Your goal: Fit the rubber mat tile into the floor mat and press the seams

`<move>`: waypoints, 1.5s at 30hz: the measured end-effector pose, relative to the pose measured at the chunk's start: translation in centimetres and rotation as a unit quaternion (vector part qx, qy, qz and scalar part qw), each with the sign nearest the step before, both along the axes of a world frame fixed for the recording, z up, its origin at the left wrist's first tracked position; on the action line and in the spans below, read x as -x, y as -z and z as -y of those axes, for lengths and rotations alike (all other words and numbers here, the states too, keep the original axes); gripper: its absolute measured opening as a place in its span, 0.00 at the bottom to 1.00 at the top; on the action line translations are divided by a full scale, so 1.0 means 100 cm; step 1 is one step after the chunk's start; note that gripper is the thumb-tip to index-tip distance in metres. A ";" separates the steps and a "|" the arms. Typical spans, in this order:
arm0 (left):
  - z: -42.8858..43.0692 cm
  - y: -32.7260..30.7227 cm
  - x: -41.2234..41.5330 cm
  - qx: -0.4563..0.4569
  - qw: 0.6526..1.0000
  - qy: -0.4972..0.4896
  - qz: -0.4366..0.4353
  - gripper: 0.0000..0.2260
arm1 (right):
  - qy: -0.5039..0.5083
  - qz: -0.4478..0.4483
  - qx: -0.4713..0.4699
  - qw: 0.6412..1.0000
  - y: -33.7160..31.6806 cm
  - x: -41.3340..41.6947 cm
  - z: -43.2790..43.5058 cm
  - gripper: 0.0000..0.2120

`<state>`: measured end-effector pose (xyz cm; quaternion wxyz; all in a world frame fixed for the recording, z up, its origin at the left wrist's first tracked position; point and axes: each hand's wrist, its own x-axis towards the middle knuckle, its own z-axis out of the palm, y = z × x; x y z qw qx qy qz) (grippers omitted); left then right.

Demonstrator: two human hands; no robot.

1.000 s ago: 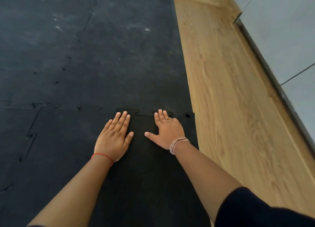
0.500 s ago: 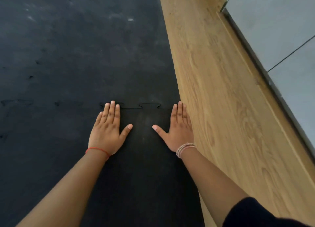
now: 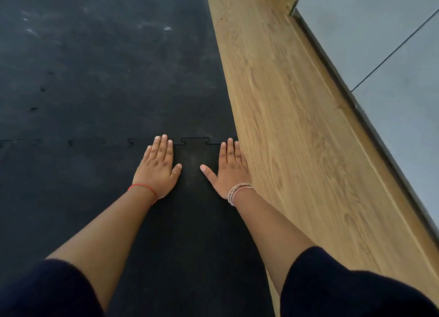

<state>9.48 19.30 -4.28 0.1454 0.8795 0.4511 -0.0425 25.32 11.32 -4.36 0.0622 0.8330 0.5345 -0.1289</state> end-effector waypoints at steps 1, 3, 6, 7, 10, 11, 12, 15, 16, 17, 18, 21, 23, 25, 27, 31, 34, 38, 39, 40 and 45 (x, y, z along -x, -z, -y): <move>0.004 0.000 -0.010 0.002 0.999 0.043 0.012 0.27 | 0.014 -0.002 -0.022 1.000 0.003 0.008 0.006 0.40; 0.012 0.004 -0.029 0.007 0.995 0.092 0.033 0.26 | 0.055 -0.007 -0.055 0.997 0.008 0.018 0.014 0.39; 0.010 0.016 -0.040 -0.020 0.995 0.084 0.043 0.32 | 0.073 -0.008 -0.061 0.995 0.010 0.016 0.013 0.41; 0.009 0.019 -0.040 -0.027 0.995 0.082 0.048 0.34 | 0.073 -0.014 -0.060 0.995 0.011 0.014 0.011 0.40; 0.010 0.020 -0.040 -0.027 0.995 0.080 0.055 0.35 | 0.069 -0.016 -0.050 0.996 0.012 0.014 0.010 0.40; 0.009 0.020 -0.040 -0.027 0.995 0.081 0.052 0.35 | 0.069 -0.013 -0.050 0.996 0.011 0.014 0.011 0.41; 0.009 0.019 -0.041 -0.024 0.995 0.081 0.049 0.34 | 0.069 -0.015 -0.049 0.996 0.010 0.014 0.010 0.42; 0.007 0.016 -0.041 -0.001 0.996 0.078 0.030 0.26 | 0.066 -0.037 -0.034 0.997 0.005 0.012 0.009 0.39; 0.006 0.014 -0.042 0.010 0.997 0.073 0.024 0.25 | 0.064 -0.044 -0.031 0.997 0.003 0.012 0.009 0.39; 0.005 0.011 -0.042 0.026 0.997 0.069 0.019 0.24 | 0.062 -0.049 -0.026 0.997 0.002 0.012 0.009 0.40; 0.004 0.008 -0.043 0.048 0.996 0.067 0.022 0.24 | 0.061 -0.053 -0.016 0.997 0.000 0.011 0.008 0.40; -0.001 0.002 -0.040 0.096 0.992 0.057 0.062 0.23 | 0.060 -0.048 0.027 0.997 -0.004 0.009 0.005 0.40; -0.002 0.005 -0.017 0.062 0.995 0.004 0.080 0.24 | 0.006 -0.041 0.036 0.998 -0.008 0.011 0.001 0.38; -0.004 0.009 0.032 0.003 0.993 -0.096 0.064 0.25 | -0.098 -0.056 0.034 0.993 -0.013 0.029 -0.008 0.37; -0.010 0.011 0.095 -0.027 0.981 -0.185 0.052 0.25 | -0.167 -0.080 0.036 0.982 -0.014 0.056 -0.023 0.41; -0.018 0.019 0.156 -0.059 0.977 -0.204 0.037 0.24 | -0.174 -0.052 0.008 0.983 0.003 0.088 -0.038 0.47; -0.022 0.022 0.153 -0.060 0.976 -0.206 0.038 0.25 | -0.170 -0.031 0.007 0.985 0.002 0.089 -0.040 0.51; -0.019 0.019 0.156 -0.048 0.980 -0.194 0.010 0.26 | -0.172 -0.020 0.044 0.984 -0.007 0.094 -0.037 0.52; -0.022 0.016 0.156 -0.025 0.982 -0.185 -0.012 0.25 | -0.170 -0.016 0.053 0.984 -0.008 0.093 -0.040 0.51; -0.026 0.012 0.156 0.004 0.982 -0.185 -0.028 0.26 | -0.164 -0.016 0.068 0.984 -0.011 0.093 -0.043 0.50; -0.003 -0.035 0.136 -0.007 0.994 -0.111 0.012 0.26 | -0.151 -0.031 -0.002 0.988 -0.045 0.112 -0.032 0.40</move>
